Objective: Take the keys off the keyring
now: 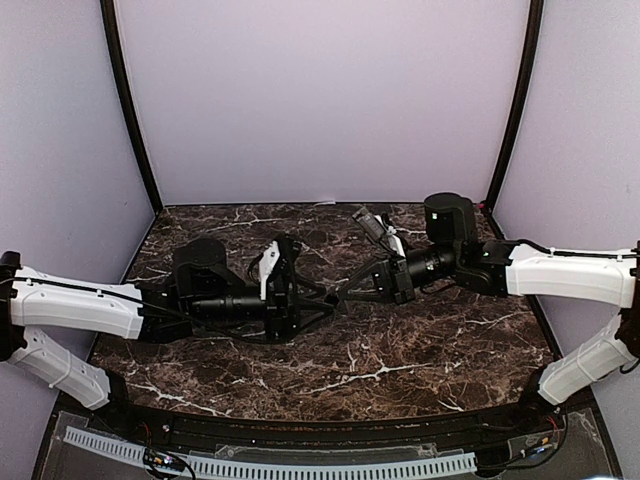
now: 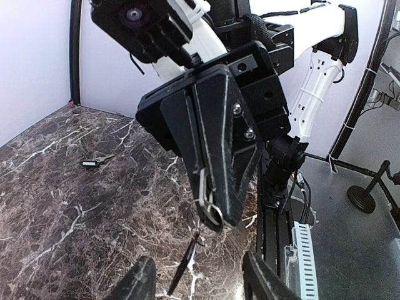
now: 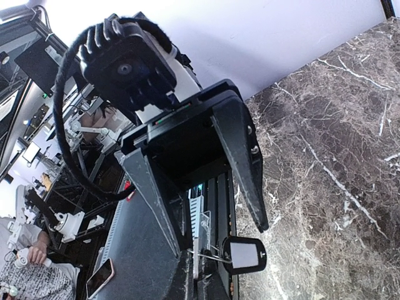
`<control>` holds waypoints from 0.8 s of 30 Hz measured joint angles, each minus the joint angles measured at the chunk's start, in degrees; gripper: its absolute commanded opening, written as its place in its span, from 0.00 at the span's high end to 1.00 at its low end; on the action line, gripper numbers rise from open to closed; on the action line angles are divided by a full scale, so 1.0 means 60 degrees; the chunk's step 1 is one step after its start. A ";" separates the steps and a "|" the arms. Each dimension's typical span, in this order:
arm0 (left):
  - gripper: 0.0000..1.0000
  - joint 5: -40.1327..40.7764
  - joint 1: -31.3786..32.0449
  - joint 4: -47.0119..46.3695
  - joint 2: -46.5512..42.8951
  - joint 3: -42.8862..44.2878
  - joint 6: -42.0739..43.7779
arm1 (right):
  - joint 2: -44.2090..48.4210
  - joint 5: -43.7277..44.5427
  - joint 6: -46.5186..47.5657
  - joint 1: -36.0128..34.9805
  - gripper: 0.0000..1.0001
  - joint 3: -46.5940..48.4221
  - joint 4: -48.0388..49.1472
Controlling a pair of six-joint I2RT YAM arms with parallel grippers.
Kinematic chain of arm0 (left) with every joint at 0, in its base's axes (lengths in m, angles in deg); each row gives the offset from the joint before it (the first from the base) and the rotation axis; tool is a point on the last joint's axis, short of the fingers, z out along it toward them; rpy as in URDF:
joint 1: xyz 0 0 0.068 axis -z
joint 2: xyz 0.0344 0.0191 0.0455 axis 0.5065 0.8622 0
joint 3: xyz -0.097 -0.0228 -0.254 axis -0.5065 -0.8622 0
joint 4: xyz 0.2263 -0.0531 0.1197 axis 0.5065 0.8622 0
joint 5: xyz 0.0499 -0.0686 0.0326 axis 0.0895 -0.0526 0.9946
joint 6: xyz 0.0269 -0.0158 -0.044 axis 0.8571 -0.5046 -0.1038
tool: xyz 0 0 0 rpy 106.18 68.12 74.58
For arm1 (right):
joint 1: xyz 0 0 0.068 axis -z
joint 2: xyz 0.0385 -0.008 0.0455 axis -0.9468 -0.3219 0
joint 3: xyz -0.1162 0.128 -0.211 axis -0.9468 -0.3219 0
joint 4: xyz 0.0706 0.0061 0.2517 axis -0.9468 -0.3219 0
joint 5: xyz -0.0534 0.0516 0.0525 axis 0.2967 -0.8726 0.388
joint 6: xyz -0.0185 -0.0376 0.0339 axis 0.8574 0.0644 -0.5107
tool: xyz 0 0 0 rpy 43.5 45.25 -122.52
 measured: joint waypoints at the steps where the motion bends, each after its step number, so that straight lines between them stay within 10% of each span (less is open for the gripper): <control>1: 0.54 -0.0022 0.0000 -0.0022 0.0069 0.0000 0.0044 | 0.0004 0.0000 -0.0015 0.0000 1.00 0.0000 0.0033; 24: 0.64 -0.0033 0.0000 -0.0707 0.0568 0.0331 0.0838 | 0.0146 -0.0280 -0.0463 0.0036 1.00 -0.0222 0.0477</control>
